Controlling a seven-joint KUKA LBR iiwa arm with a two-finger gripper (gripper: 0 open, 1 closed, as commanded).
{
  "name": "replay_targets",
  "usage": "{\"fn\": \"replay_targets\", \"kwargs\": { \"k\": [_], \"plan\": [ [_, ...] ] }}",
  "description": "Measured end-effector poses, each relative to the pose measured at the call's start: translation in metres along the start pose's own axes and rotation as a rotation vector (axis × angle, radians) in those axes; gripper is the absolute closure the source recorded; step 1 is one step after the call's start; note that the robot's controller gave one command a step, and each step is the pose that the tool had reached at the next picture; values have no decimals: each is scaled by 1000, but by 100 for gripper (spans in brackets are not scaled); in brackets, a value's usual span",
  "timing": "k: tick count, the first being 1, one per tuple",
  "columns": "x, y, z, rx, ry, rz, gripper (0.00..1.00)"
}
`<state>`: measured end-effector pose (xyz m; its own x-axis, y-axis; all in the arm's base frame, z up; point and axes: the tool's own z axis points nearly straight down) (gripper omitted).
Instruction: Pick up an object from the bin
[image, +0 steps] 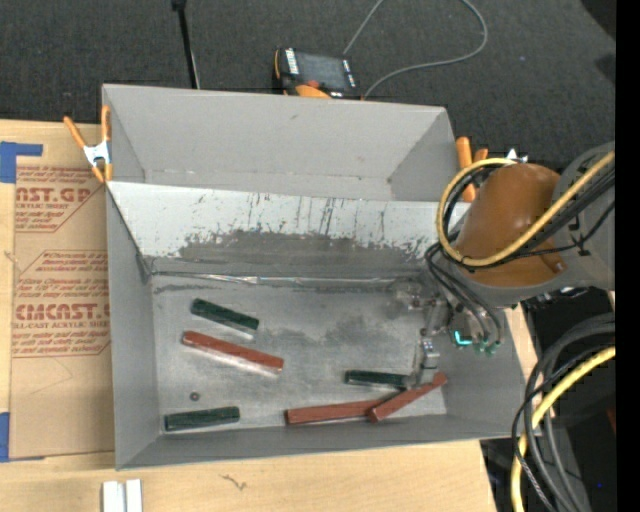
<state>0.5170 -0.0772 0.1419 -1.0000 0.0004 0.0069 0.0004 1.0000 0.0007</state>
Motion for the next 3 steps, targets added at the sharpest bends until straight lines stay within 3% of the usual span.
{"fn": "replay_targets", "kwargs": {
  "k": [1,2,3],
  "plan": [
    [1,-5,-14,2,-9,-162,0],
    [27,7,74,1,0,-129,0],
    [24,7,71,3,-15,-128,100]
  ]
}}
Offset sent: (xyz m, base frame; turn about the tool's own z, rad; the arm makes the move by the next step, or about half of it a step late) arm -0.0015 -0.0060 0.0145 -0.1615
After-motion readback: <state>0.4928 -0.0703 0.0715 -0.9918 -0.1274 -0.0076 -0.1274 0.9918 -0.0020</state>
